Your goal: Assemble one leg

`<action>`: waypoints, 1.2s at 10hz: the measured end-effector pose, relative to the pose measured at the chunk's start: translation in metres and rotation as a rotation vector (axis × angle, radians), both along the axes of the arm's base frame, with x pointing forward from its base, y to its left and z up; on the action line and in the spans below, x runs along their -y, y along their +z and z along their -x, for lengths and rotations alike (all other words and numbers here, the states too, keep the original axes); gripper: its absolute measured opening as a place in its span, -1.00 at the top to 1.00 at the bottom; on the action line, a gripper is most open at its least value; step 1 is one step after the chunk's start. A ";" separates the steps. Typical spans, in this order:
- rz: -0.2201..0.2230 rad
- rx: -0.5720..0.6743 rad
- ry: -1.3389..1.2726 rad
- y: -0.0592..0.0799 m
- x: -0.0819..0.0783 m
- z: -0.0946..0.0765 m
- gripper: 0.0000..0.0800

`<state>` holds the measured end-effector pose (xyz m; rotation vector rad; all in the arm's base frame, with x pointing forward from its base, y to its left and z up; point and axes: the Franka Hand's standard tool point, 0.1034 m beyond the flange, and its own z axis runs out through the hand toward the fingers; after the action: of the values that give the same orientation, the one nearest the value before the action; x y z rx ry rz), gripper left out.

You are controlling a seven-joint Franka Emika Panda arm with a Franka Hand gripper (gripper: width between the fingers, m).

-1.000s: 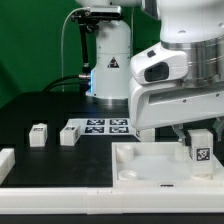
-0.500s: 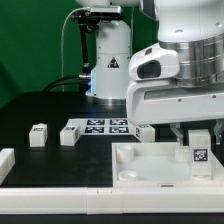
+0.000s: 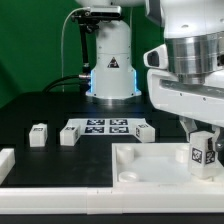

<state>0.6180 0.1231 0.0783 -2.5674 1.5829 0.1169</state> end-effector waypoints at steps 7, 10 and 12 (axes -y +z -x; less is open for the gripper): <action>-0.010 0.041 0.334 -0.001 -0.002 0.000 -0.61; 0.014 0.119 0.804 -0.001 0.002 -0.003 -0.62; 0.065 0.193 1.079 0.002 0.006 -0.010 -0.62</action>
Offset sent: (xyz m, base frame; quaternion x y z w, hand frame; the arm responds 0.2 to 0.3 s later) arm 0.0000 0.0000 0.0000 0.0000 0.0000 -0.0899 0.9960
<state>0.6277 0.1167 0.0807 -3.0317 0.0205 -0.0897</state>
